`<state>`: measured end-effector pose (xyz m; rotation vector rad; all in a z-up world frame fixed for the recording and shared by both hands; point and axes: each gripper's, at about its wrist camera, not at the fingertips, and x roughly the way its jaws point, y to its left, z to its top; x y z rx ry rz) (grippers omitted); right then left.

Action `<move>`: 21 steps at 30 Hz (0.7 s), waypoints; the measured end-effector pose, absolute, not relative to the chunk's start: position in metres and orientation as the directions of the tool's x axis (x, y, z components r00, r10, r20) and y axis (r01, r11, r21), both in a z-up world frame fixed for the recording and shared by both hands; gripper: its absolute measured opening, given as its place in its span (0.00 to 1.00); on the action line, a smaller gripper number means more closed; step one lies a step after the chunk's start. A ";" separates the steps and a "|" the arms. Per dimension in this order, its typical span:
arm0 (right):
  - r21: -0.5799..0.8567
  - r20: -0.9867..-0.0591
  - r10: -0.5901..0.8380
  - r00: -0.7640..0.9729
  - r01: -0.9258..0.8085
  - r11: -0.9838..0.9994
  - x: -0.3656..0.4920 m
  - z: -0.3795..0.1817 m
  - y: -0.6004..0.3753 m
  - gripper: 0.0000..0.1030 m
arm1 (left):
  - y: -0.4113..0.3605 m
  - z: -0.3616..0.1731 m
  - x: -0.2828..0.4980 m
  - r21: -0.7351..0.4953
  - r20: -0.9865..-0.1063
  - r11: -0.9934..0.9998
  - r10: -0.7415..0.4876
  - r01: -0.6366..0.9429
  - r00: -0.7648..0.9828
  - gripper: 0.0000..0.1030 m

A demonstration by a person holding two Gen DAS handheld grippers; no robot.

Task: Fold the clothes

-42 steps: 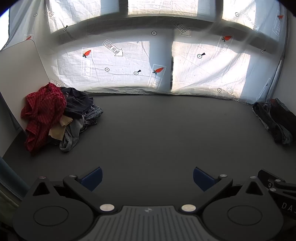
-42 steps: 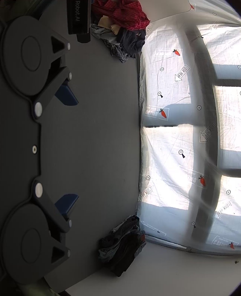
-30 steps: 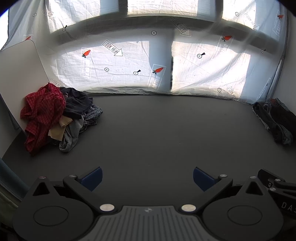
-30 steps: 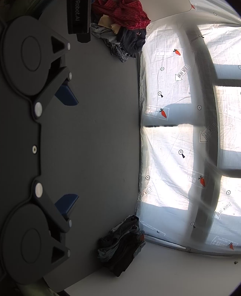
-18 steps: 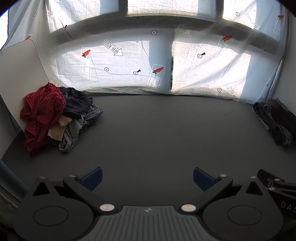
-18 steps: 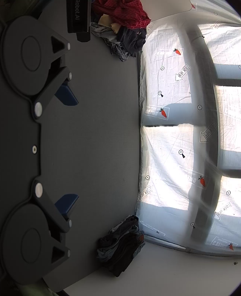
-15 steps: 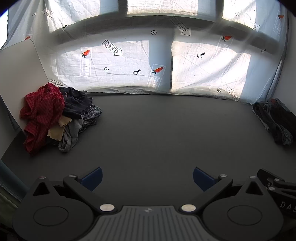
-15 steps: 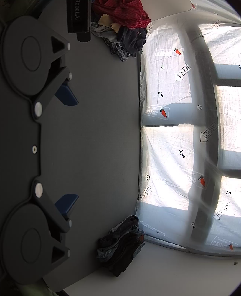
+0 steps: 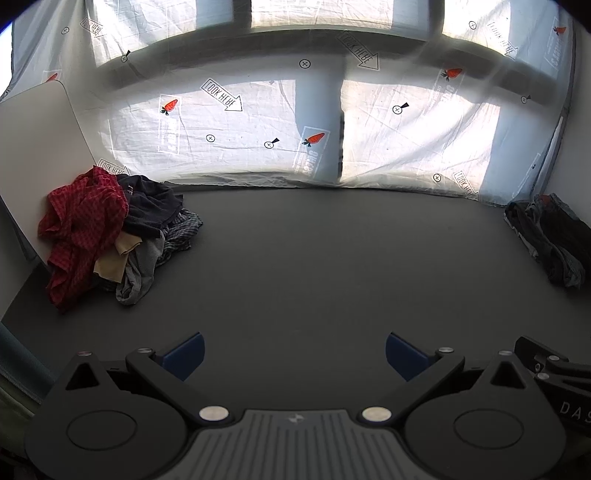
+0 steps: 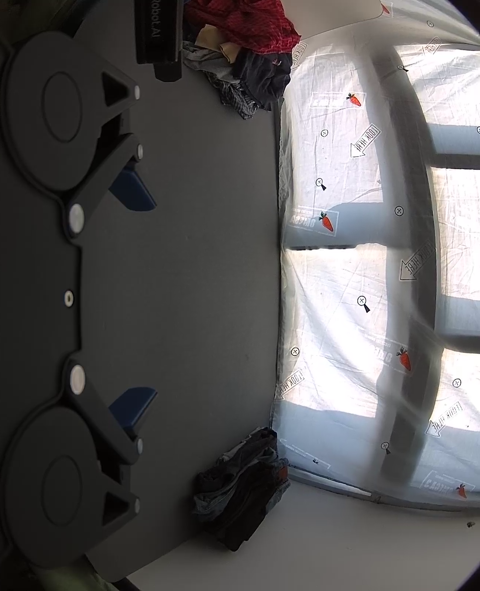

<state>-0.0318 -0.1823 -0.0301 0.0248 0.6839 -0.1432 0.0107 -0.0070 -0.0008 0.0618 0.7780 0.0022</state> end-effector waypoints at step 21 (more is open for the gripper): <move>-0.019 -0.637 -0.111 0.763 0.129 0.992 -0.024 -0.032 -0.188 1.00 | -0.012 -0.001 0.018 0.063 -0.707 0.998 0.048 -0.004 0.706 1.00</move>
